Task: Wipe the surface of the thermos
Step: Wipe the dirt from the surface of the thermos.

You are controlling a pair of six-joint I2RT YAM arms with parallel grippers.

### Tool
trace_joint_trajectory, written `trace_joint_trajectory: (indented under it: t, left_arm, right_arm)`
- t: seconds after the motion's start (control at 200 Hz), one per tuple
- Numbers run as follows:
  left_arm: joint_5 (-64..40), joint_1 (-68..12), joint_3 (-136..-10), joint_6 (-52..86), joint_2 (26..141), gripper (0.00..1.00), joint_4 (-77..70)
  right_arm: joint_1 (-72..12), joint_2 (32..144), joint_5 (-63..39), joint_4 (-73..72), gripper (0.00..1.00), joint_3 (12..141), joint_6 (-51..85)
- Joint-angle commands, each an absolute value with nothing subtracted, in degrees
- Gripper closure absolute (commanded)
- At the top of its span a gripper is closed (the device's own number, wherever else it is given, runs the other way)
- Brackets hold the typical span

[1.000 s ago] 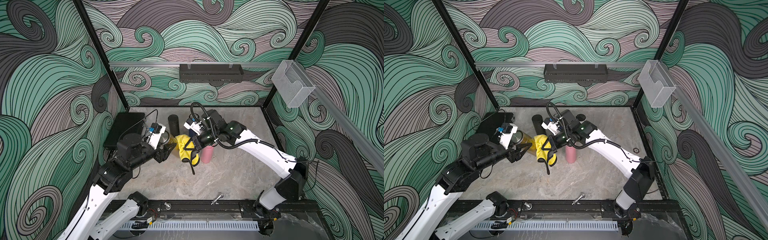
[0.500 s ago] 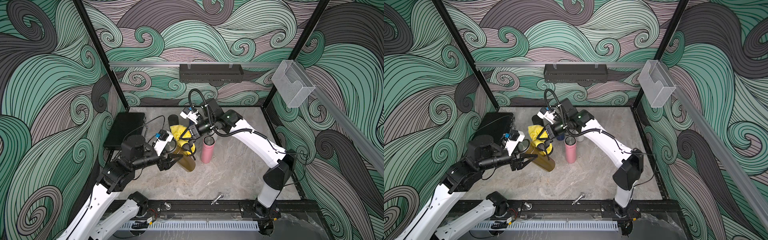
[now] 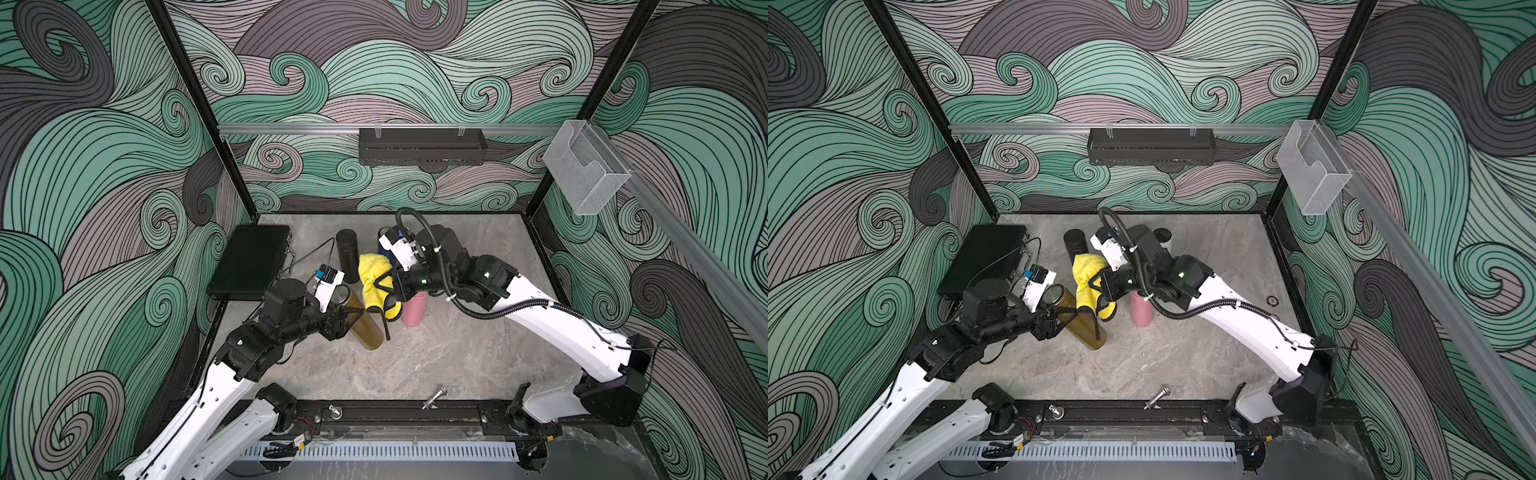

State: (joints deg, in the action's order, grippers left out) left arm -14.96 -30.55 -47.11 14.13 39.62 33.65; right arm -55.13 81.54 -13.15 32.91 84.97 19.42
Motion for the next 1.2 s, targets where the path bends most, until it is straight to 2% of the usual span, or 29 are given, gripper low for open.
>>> trace_joint_trajectory:
  t: [0.0, 0.22, 0.39, 0.48, 0.745, 1.196]
  left_arm:
    - [-3.36, -30.9, -50.11, 23.18, 38.94, 1.0, 31.52]
    - [8.02, -33.37, -51.53, 40.24, 40.03, 1.0, 36.37]
    - [16.14, -35.63, -51.22, 53.59, 43.31, 1.0, 41.06]
    - [20.05, -36.66, -51.47, 58.85, 44.31, 1.0, 44.06]
    - [26.4, -38.31, -50.69, 63.85, 48.05, 1.0, 44.24]
    - [26.82, -38.5, -51.39, 67.73, 54.73, 1.0, 39.0]
  right_arm:
    - [-60.41, 78.98, 2.12, 27.2, 1.0, 78.2, 19.75]
    - [-73.88, 75.16, 22.57, 5.1, 1.0, 58.92, 18.65]
    - [-79.6, 81.35, 37.84, -6.91, 1.0, 56.81, 19.37]
    - [-80.2, 84.96, 40.66, -8.04, 1.0, 58.65, 22.28]
    - [-81.3, 92.0, 34.97, -25.62, 1.0, 54.8, 26.04]
    - [-81.28, 101.39, 36.68, -27.93, 1.0, 57.22, 38.25]
